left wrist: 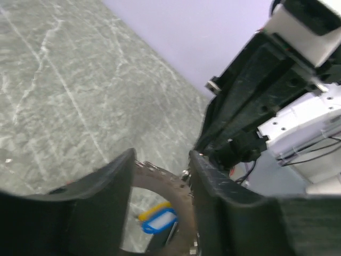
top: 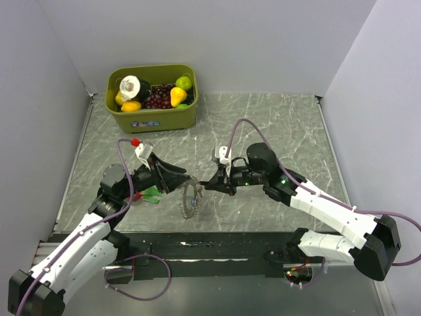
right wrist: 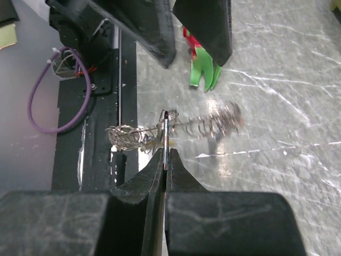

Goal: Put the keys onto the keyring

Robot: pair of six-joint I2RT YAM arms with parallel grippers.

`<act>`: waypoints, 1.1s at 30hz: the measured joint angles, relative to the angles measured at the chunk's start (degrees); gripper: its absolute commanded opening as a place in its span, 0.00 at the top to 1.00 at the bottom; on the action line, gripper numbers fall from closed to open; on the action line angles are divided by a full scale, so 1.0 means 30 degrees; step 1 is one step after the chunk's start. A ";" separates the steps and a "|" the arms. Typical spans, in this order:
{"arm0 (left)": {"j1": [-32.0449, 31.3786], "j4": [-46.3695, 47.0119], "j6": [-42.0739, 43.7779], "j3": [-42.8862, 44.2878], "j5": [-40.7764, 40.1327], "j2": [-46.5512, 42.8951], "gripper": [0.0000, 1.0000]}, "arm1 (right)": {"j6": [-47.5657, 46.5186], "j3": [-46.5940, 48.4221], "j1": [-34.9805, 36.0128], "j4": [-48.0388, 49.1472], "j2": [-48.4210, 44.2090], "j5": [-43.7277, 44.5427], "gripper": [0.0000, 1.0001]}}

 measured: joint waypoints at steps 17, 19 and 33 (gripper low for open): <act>-0.1727 -0.1603 0.2178 0.0255 -0.1406 0.0568 0.48 | 0.0284 0.0007 -0.0867 0.0255 0.0000 -0.2885 1.00; -0.2055 -0.1450 0.2382 0.0255 -0.1413 0.0255 0.49 | 0.0284 0.0022 -0.0998 0.0248 -0.0007 -0.3439 1.00; -0.2820 -0.1530 0.3322 0.0255 -0.2295 -0.0678 0.48 | 0.1472 0.0095 -0.1319 0.0328 -0.0379 -0.4262 1.00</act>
